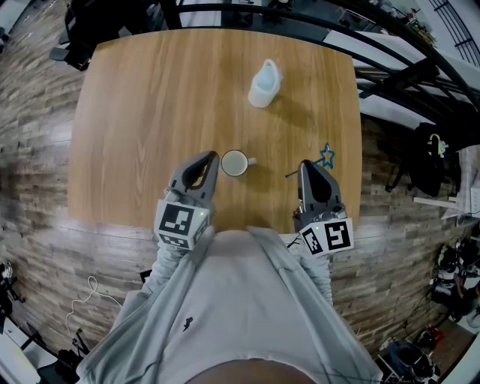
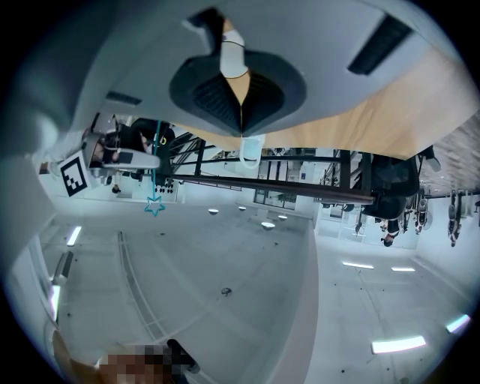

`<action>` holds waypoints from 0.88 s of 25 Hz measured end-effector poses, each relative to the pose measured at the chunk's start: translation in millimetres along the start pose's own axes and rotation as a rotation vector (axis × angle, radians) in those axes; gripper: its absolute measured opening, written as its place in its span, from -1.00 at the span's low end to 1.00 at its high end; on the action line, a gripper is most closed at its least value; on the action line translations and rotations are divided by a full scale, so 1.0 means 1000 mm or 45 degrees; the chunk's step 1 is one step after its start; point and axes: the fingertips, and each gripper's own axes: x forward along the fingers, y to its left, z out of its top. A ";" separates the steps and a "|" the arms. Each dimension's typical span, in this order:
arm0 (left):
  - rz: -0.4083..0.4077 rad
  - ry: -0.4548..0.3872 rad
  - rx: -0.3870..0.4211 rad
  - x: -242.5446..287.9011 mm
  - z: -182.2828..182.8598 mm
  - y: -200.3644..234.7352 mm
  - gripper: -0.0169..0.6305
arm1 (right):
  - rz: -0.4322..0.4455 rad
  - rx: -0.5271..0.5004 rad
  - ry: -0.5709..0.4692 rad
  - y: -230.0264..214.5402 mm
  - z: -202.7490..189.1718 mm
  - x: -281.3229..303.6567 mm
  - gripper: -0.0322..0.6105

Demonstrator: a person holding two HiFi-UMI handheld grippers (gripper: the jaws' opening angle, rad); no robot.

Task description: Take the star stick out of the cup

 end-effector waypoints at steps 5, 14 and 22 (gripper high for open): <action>0.002 0.007 -0.003 0.000 -0.003 0.004 -0.89 | -0.004 0.003 0.000 0.000 -0.001 0.003 -0.83; -0.013 -0.004 -0.009 0.002 0.001 0.005 -0.88 | -0.006 0.006 0.006 0.002 0.001 0.004 -0.83; -0.027 -0.007 -0.004 0.003 0.001 0.000 -0.89 | -0.017 0.010 0.022 0.000 -0.002 -0.003 -0.83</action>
